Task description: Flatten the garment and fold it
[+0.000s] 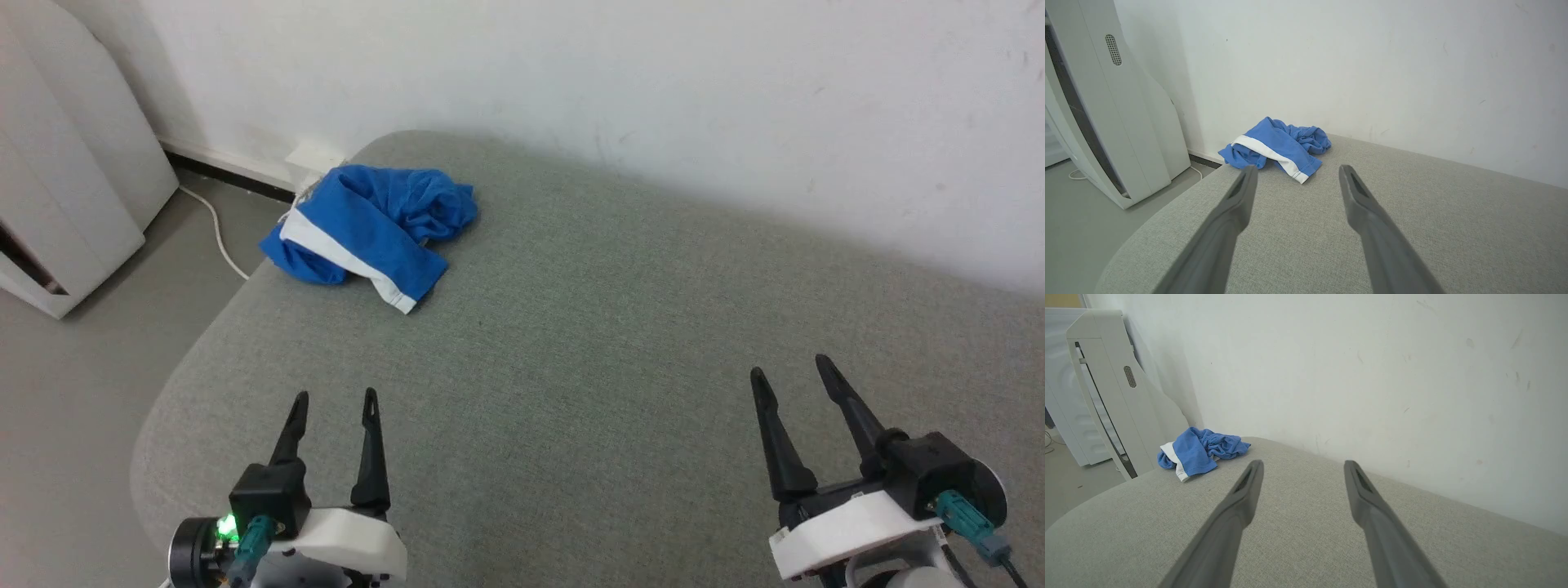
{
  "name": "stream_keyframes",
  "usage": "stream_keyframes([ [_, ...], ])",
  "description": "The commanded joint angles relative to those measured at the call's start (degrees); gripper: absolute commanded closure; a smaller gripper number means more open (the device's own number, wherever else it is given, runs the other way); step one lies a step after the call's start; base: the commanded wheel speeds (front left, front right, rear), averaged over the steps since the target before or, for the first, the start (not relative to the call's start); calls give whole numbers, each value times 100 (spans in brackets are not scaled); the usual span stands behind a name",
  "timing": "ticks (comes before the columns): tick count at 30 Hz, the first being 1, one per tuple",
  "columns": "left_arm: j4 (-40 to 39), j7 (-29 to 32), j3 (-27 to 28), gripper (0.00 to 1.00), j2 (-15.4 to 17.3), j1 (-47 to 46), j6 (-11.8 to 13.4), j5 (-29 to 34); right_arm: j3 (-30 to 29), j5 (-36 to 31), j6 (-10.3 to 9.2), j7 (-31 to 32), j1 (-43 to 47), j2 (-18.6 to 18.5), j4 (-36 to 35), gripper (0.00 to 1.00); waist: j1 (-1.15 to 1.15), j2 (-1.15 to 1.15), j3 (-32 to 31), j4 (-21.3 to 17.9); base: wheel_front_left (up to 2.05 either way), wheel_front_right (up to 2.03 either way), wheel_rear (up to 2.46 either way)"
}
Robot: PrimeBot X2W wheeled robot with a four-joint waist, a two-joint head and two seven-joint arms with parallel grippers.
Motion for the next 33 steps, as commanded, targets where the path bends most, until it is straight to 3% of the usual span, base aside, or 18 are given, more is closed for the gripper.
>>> stream_keyframes([
  [1, 49, -82, -37, 0, -9, 53, 1, -11, 11, 95, -4, -75, 61, 17, 56, 0, 0, 0, 8, 81, 0, 0, 0],
  [21, 143, -322, 67, 0, -11, -107, 75, -168, 166, 1, -5, -314, -13, 22, 270, 0, 0, 0, 349, 235, 0, 0, 0],
  [33, 825, -379, 455, 0, 173, -967, -268, -274, 199, -394, -5, -371, -318, 20, 188, 0, 0, 0, 1121, -150, 0, 0, 0],
])
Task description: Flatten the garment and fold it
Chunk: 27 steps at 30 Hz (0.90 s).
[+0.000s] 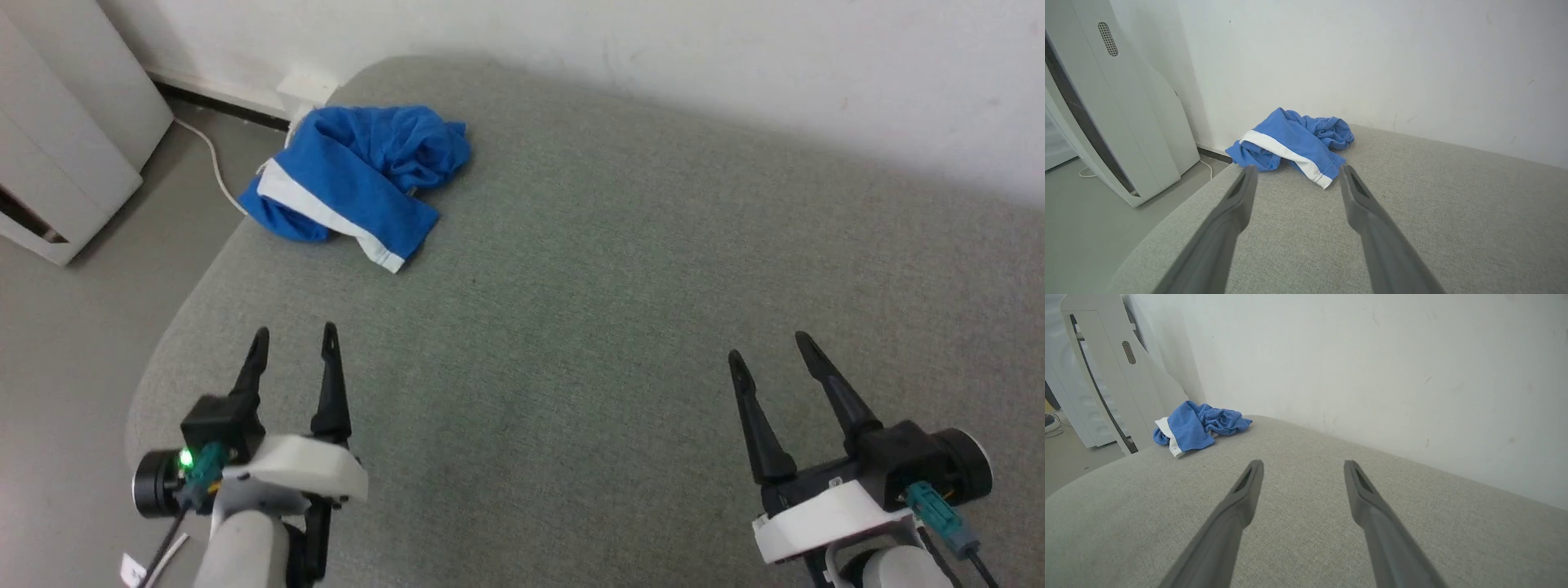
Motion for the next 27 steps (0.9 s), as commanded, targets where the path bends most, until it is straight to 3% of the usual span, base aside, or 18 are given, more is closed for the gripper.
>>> stream_keyframes([
  [1, 49, -22, 26, 0, 55, -155, -38, -36, 13, -53, -5, -27, -93, -4, -39, 0, -1, 0, 350, -233, 0, 0, 0],
  [11, 1244, 838, 177, 0, 736, -2200, -502, -323, 203, -298, -5, 112, -529, -192, -643, 0, -1, 0, 1436, -806, 0, 0, 0],
  [19, 2509, 2332, 203, 0, 1417, -3533, -805, -627, 254, -336, -5, 277, -798, -239, -1216, 0, -1, 0, 2051, -1242, 0, 0, 0],
  [27, 3490, 3716, 277, 0, 2021, -4369, -918, -1018, 295, -335, -5, 336, -895, -198, -1502, 0, -1, 0, 2381, -1590, 0, 0, 0],
])
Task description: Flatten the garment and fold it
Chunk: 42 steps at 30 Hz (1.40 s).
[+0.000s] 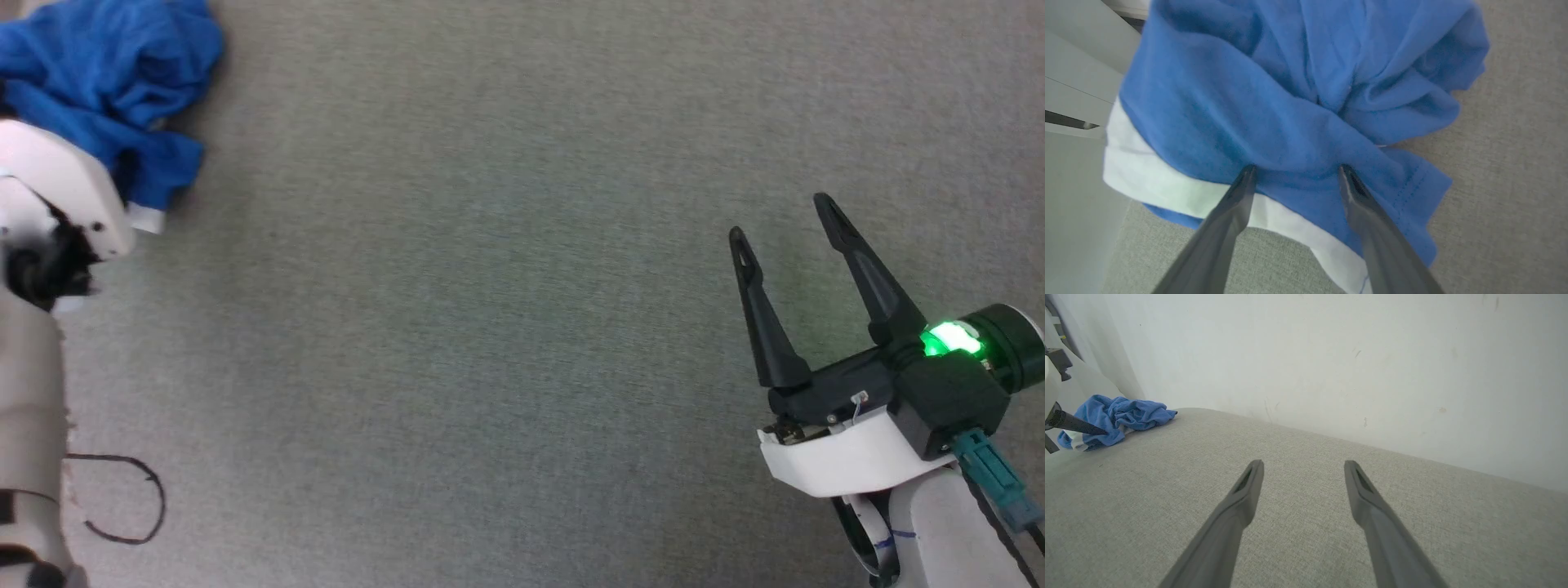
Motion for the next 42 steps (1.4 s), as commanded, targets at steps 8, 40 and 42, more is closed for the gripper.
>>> stream_keyframes([
  [8, 385, 287, -14, 0, 487, -401, -66, -155, -17, -8, -5, -1, -128, 29, -38, 0, -1, 0, 455, -542, 0, 0, 0],
  [40, -121, -2535, -301, 100, 587, -5, -31, -863, -401, 178, -5, -285, 426, 213, 862, 0, -1, 0, -1708, -168, 0, 0, 0],
  [42, -256, -2740, -349, 100, 543, 29, -37, -837, -464, 202, -5, -295, 515, 218, 911, 0, -1, 0, -1876, -130, 0, 0, 0],
])
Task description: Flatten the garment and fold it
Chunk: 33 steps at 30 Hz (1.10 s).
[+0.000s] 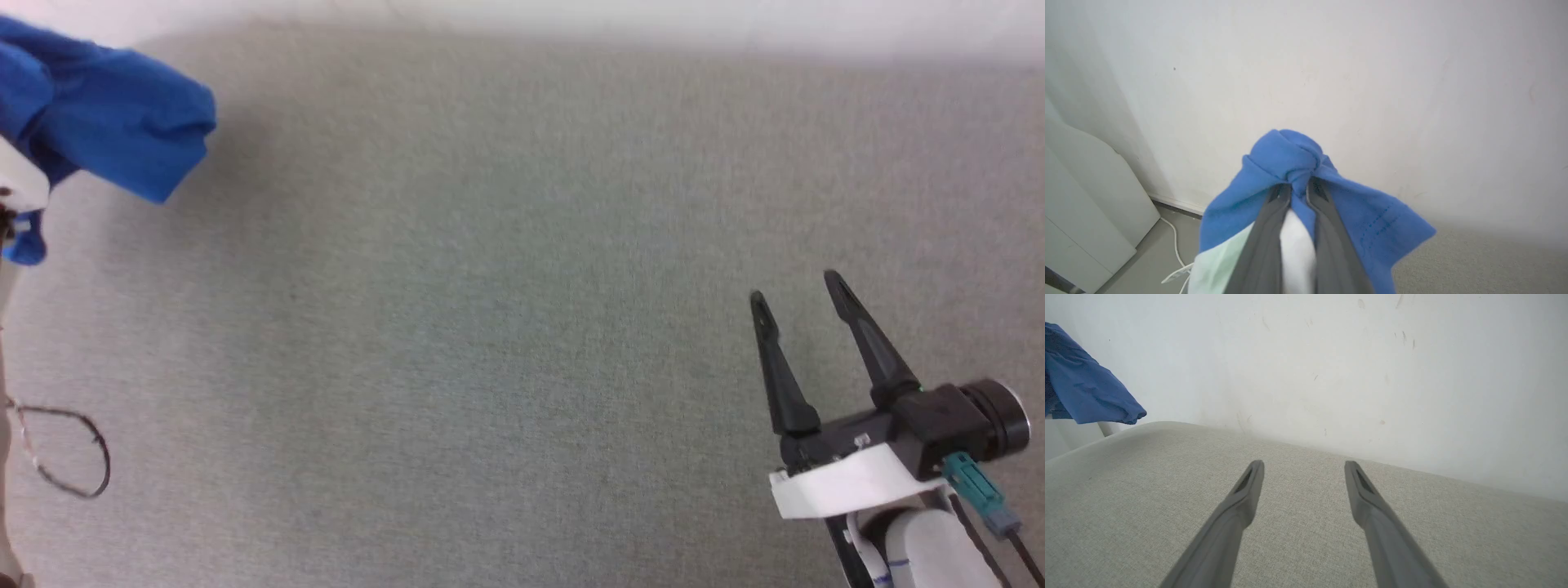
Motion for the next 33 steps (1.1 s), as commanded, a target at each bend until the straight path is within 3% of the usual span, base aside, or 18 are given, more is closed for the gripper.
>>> stream_keyframes([
  [1, -186, -248, -48, 100, -74, 114, 0, 63, -83, 89, -5, -35, 130, 19, 63, 0, 1, 0, -676, 220, 0, 0, 0],
  [9, -1069, -668, -356, 100, -363, 351, -9, 186, -383, 339, -5, -65, 292, 21, 176, 0, 1, 0, -1168, 255, 0, 0, 0],
  [16, -2284, -461, -537, 100, -1049, 839, 23, -194, -577, 387, -5, -77, 407, 22, 253, 0, 1, 0, -1501, 136, 0, 0, 0],
  [25, -3593, -59, -1097, 100, -1730, 1699, 145, -359, -632, 394, -5, -80, 490, 22, 274, 0, 1, 0, -1649, -395, 0, 0, 0],
  [33, -4128, -57, -1650, 100, -2452, 2185, 240, -541, -680, 330, -5, -80, 486, 22, 220, 0, 1, 0, -1527, -1063, 0, 0, 0],
])
